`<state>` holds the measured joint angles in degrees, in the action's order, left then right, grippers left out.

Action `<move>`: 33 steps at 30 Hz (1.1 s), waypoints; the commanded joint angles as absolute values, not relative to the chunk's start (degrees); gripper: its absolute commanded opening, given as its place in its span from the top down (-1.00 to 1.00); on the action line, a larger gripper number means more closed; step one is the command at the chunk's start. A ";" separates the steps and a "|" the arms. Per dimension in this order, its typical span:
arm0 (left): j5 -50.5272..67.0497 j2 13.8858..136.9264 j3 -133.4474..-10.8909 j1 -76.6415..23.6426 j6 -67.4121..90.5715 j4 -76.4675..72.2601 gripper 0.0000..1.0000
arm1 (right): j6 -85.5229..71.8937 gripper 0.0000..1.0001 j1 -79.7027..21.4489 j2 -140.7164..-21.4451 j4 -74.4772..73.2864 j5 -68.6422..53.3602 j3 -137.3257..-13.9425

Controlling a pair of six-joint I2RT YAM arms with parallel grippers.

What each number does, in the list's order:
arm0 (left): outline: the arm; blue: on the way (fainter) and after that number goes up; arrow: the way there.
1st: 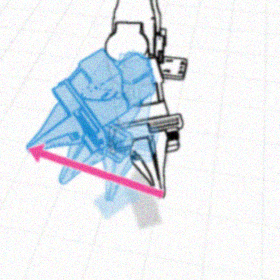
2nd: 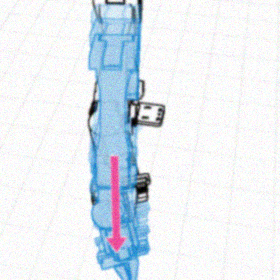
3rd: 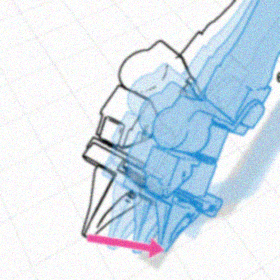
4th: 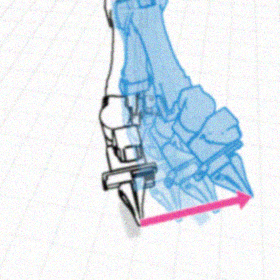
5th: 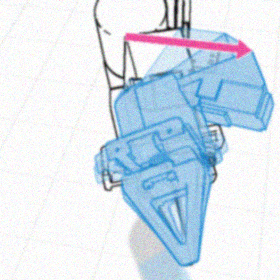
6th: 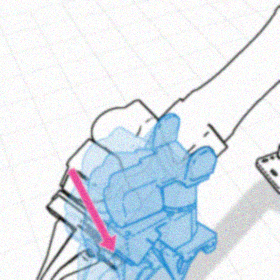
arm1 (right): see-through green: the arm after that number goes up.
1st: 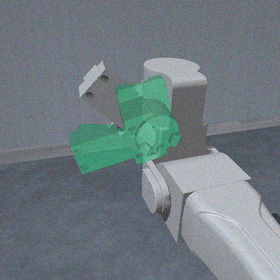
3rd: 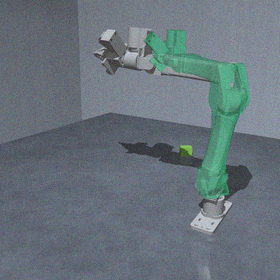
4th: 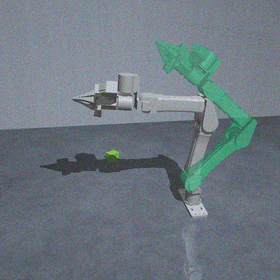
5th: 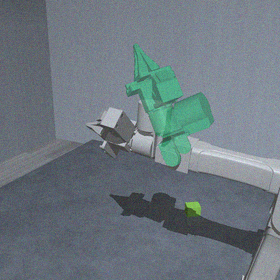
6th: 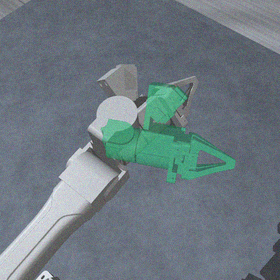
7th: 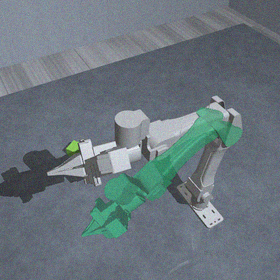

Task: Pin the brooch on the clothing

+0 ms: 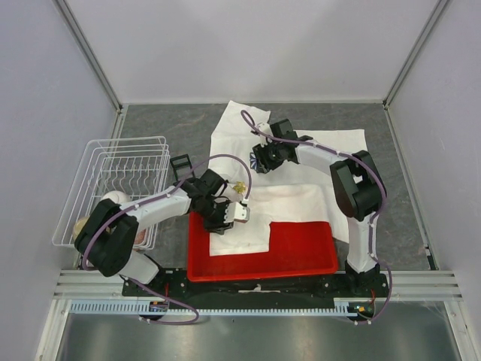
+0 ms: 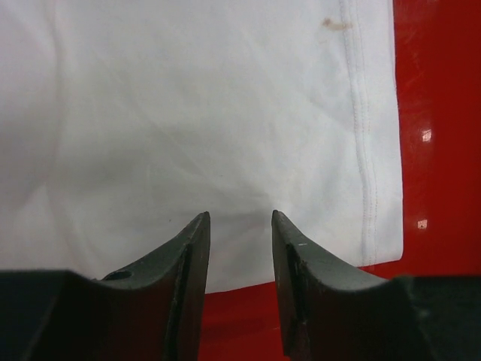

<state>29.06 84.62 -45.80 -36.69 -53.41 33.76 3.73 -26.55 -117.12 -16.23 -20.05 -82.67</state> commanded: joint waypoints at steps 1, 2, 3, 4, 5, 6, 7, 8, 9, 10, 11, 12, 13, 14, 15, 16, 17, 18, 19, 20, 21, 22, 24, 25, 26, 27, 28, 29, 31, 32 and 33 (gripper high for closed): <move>25.32 85.34 -45.44 -38.05 -60.81 36.63 0.12 | 7.29 0.03 -26.11 -119.52 -20.04 -14.68 -86.22; 25.14 85.43 -45.35 -38.06 -61.52 37.69 0.13 | 7.29 0.06 -25.84 -120.14 -20.39 -14.33 -86.57; 25.14 85.69 -45.35 -38.06 -62.39 39.01 0.15 | 7.21 0.07 -25.32 -120.67 -21.35 -14.07 -87.18; 25.31 85.78 -45.35 -38.06 -62.92 41.29 0.17 | 7.21 0.10 -25.05 -121.80 -21.97 -14.15 -87.62; 25.31 85.61 -45.44 -38.06 -63.45 42.35 0.18 | 7.29 0.12 -24.79 -122.51 -22.58 -14.15 -88.06; 25.40 85.08 -45.09 -38.06 -64.59 43.23 0.21 | 7.64 0.12 -24.35 -123.39 -23.63 -14.06 -89.11; 25.75 84.56 -44.74 -38.06 -65.38 44.81 0.23 | 7.65 0.13 -24.08 -123.83 -23.99 -14.24 -89.38; 25.93 84.03 -44.39 -38.06 -66.35 45.52 0.26 | 7.56 0.13 -24.00 -124.10 -24.26 -14.33 -89.73; 26.19 83.41 -43.51 -38.06 -68.27 46.05 0.28 | 7.82 0.13 -23.56 -124.36 -24.61 -14.41 -90.00; 26.54 82.19 -43.16 -38.06 -69.16 47.36 0.28 | 8.08 0.13 -23.47 -124.71 -24.70 -14.41 -90.09; 26.46 81.83 -42.89 -38.14 -70.04 47.81 0.29 | 8.35 0.12 -23.47 -124.89 -24.70 -14.41 -90.17; 26.28 81.48 -42.46 -38.06 -71.35 48.51 0.31 | 8.52 0.11 -23.29 -125.07 -24.78 -14.41 -90.35; 26.37 81.21 -42.28 -38.06 -72.15 49.30 0.31 | 8.79 0.10 -23.20 -125.07 -24.87 -14.59 -90.35; 26.19 81.12 -42.28 -38.06 -72.94 50.79 0.31 | 8.96 0.10 -23.29 -125.16 -24.87 -14.85 -90.44; 26.10 80.95 -41.93 -38.06 -74.34 51.41 0.31 | 9.31 0.10 -23.20 -125.07 -25.05 -14.94 -90.44; 26.10 80.86 -41.75 -38.06 -75.14 52.03 0.31 | 9.66 0.09 -23.20 -124.98 -25.14 -15.20 -90.44; 26.28 80.25 -41.66 -38.06 -76.02 53.16 0.31 | 9.84 0.09 -23.12 -124.98 -25.22 -15.64 -90.35; 26.54 79.81 -41.57 -38.06 -76.72 53.35 0.31 | 10.02 0.08 -23.20 -124.81 -25.40 -15.73 -90.35; 27.50 79.46 -41.83 -38.06 -76.55 53.35 0.30 | 10.19 0.08 -23.20 -124.72 -25.49 -15.99 -90.35; 28.12 78.84 -42.36 -38.06 -76.20 53.44 0.28 | 10.46 0.08 -23.20 -124.63 -25.49 -16.08 -90.35; 29.00 78.49 -44.02 -38.06 -75.16 53.61 0.22 | 10.55 0.09 -23.20 -124.54 -25.58 -16.43 -90.44; 31.18 78.31 -45.08 -38.06 -74.28 53.61 0.18 | 10.63 0.08 -23.20 -124.37 -25.75 -16.61 -90.44; 34.17 78.31 -48.93 -38.06 -70.17 52.65 0.14 | 11.25 0.08 -23.12 -123.58 -26.19 -17.92 -90.70; 34.89 78.48 -50.26 -38.06 -68.48 52.12 0.13 | 11.42 0.09 -23.20 -123.05 -26.19 -18.71 -90.79; 35.41 78.66 -51.32 -38.06 -66.99 51.51 0.12 | 11.43 0.09 -23.29 -122.61 -26.19 -19.76 -90.79; 36.12 79.10 -52.89 -38.06 -64.62 50.81 0.12 | 11.08 0.09 -23.29 -121.65 -25.50 -22.12 -90.97; 36.12 79.10 -53.35 -38.06 -63.47 48.63 0.12 | 10.64 0.10 -23.20 -121.12 -25.05 -23.45 -90.97; 35.95 79.01 -53.35 -38.06 -61.37 47.12 0.13 | 9.85 0.10 -23.29 -120.77 -24.35 -24.60 -91.05; 34.37 79.19 -52.21 -38.06 -60.03 42.66 0.13 | 6.87 0.10 -23.55 -119.80 -21.54 -27.06 -91.40; 33.58 79.36 -51.68 -38.06 -59.07 41.50 0.13 | 5.90 0.10 -24.08 -119.79 -19.88 -27.16 -92.19; 32.18 79.80 -50.90 -38.06 -58.63 40.35 0.13 | 4.24 0.11 -24.43 -120.40 -19.25 -27.33 -92.81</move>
<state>32.34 79.77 -51.75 -37.80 -64.47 46.92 8.80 -23.40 -122.85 -23.16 -22.65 -89.54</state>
